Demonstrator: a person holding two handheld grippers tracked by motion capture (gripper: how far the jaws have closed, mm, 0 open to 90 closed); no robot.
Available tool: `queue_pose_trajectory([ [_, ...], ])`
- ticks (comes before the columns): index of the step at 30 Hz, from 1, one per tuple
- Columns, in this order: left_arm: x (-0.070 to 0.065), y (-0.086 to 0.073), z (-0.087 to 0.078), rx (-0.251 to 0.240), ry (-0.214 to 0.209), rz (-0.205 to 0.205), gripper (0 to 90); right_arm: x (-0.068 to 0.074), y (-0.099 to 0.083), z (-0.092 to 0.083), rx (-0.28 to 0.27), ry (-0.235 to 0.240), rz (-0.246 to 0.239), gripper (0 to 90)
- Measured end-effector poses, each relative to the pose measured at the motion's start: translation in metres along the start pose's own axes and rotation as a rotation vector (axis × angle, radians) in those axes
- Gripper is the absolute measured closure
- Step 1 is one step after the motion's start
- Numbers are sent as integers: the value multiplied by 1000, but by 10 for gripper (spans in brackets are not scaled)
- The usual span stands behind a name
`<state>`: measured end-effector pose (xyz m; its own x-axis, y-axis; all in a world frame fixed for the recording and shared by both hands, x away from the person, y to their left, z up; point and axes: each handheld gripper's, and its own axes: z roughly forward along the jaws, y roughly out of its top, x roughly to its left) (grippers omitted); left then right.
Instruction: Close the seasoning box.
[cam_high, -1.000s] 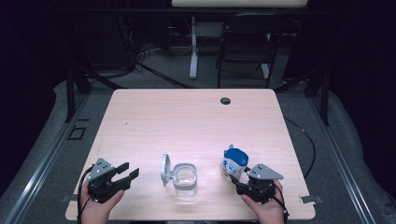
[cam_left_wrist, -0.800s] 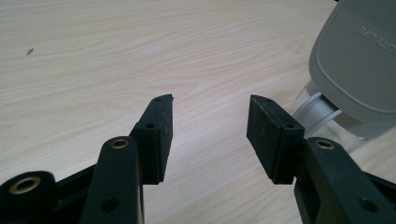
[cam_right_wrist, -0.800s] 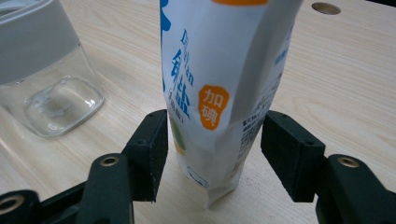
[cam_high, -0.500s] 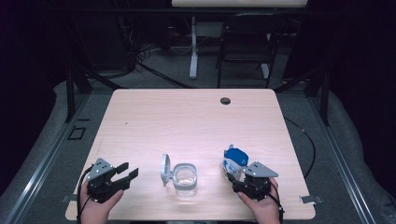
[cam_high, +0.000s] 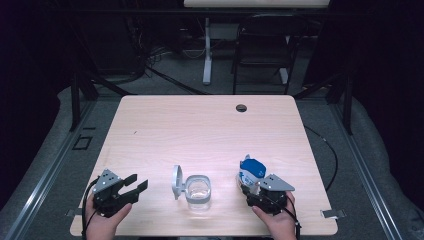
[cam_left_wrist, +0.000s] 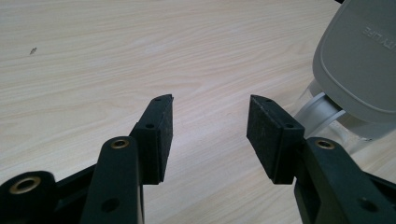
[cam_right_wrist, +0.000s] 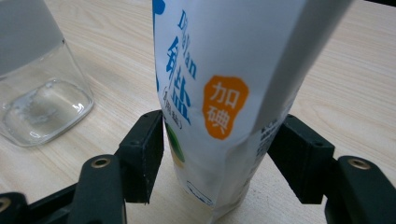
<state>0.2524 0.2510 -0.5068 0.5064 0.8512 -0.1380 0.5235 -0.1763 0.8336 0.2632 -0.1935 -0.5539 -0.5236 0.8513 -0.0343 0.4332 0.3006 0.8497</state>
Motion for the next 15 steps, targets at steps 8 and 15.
queue_pose_trajectory([
  [8,1,0,0,2,0,1,512,1,-4,5,-2,-6,8,363],
  [15,2,0,0,3,4,3,512,3,-7,9,-5,-13,9,358],
])
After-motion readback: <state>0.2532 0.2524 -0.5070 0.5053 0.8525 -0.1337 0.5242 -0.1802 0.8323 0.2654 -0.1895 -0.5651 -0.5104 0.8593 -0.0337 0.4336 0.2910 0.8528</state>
